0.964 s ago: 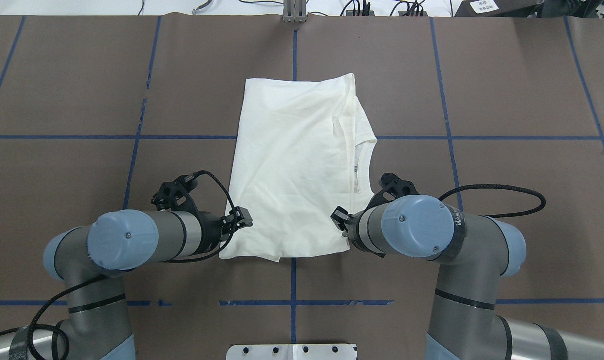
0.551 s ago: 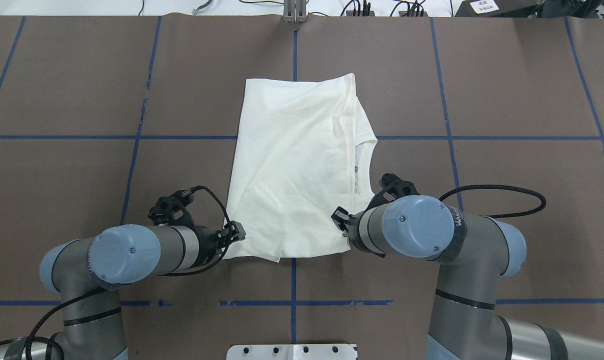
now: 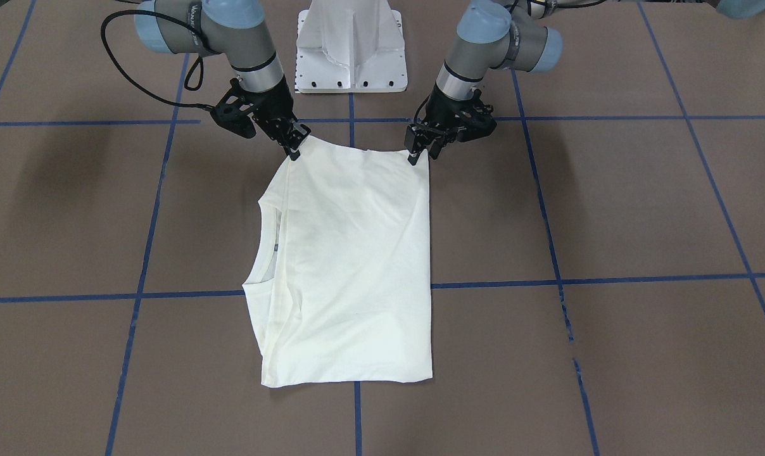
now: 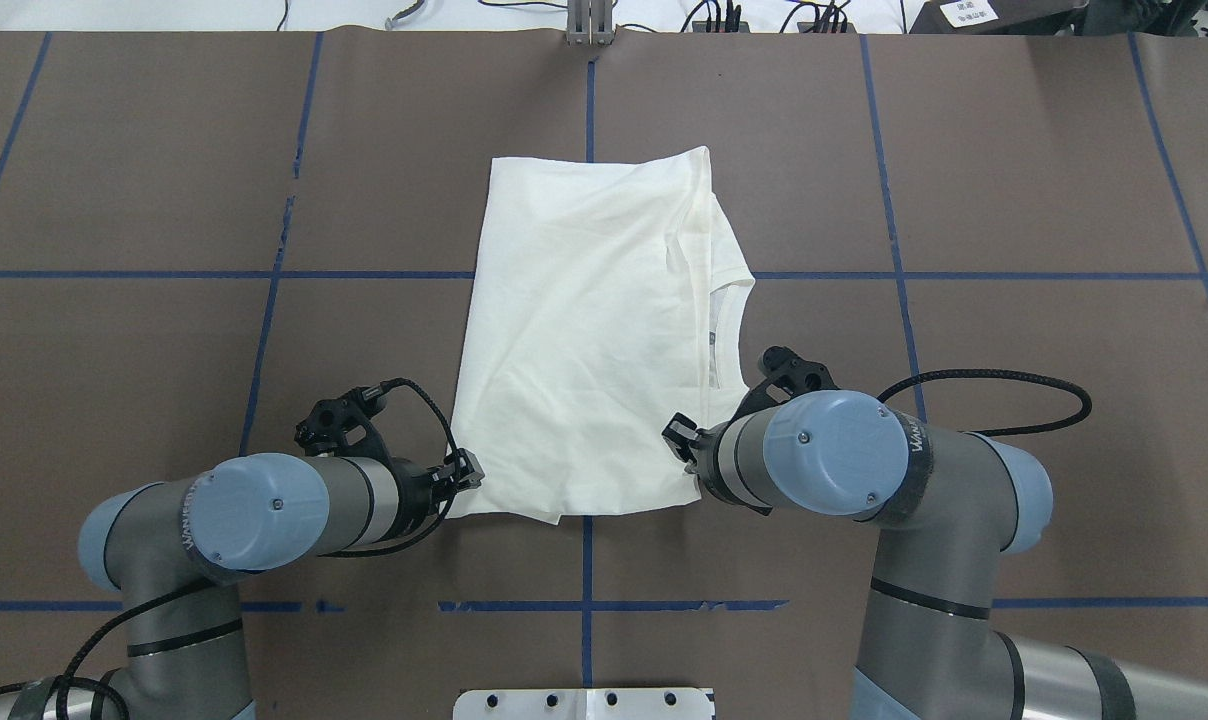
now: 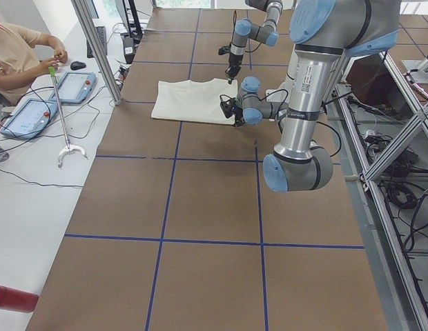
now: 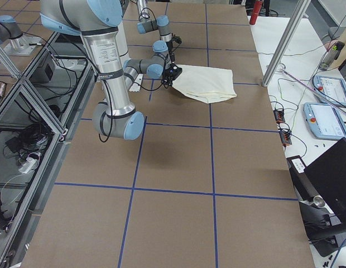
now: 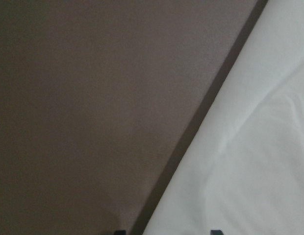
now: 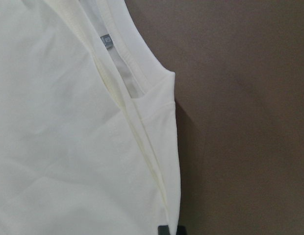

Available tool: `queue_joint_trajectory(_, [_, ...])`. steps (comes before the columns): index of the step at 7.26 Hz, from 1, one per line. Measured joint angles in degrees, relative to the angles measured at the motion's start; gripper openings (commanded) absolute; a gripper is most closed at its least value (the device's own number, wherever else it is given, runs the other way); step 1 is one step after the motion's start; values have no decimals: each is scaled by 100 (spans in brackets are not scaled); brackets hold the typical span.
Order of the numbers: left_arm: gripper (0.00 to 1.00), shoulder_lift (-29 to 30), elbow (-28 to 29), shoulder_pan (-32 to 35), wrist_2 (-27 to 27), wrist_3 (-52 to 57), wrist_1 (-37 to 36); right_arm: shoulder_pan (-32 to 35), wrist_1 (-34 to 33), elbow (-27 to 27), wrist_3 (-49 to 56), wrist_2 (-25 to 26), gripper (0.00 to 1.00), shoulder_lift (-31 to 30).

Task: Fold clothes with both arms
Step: 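Grasp the shirt's near corners with both grippers, then lift the near edge with both grippers and fold it toward the far edge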

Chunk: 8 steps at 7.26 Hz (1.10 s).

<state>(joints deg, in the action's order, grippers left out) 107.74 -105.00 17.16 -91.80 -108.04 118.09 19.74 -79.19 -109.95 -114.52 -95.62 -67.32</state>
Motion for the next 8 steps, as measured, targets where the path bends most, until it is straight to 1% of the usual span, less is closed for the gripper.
queue_joint_trajectory(1, [0, -1, -2, -2, -1, -4, -3, -2, 0, 3, 0, 0, 0, 0])
queue_joint_trajectory(5, [0, -3, -35, -35, 12, 4, -93, -4, 0, 11, -2, 8, 0, 0])
queue_joint_trajectory(6, [0, -4, -172, -59, 8, 4, -172, 0, 0, -18, -5, 9, 0, 0])
queue_joint_trajectory(7, [0, -37, -551, -121, -7, -9, -412, -17, 0, -89, -7, 9, 0, -18])
queue_joint_trajectory(8, [0, -134, -1125, -258, -21, -153, -749, -82, 0, -252, -8, 7, 0, -94])
